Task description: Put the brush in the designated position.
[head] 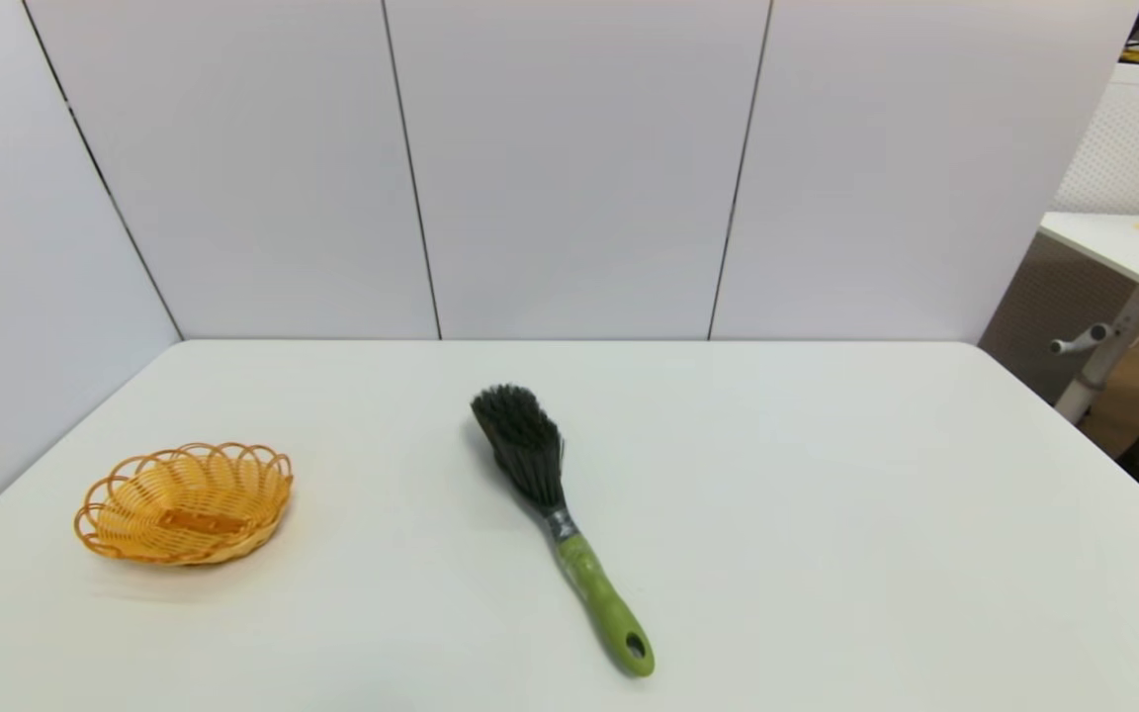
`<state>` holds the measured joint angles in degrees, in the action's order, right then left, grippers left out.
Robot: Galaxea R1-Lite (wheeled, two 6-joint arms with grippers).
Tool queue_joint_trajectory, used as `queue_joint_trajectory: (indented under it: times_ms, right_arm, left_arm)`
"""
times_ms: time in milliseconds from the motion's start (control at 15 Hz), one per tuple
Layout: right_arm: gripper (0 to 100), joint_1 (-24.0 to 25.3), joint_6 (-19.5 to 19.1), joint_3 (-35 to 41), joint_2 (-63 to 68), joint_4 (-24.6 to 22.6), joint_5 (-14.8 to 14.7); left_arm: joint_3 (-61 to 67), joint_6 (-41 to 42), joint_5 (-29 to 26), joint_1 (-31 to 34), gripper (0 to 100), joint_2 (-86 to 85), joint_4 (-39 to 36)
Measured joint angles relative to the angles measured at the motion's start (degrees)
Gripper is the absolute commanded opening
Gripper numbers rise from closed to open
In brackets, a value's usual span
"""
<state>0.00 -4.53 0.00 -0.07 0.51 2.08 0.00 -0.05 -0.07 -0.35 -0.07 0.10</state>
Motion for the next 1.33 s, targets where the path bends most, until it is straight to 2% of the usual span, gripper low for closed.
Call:
queue_joint_trajectory:
  times_ms: [1333]
  right_arm:
    - [100,0.0,0.0,0.0,0.0,0.0,0.0]
  left_arm:
    - [-0.2,1.1,-0.1,0.0,100,0.3,0.3]
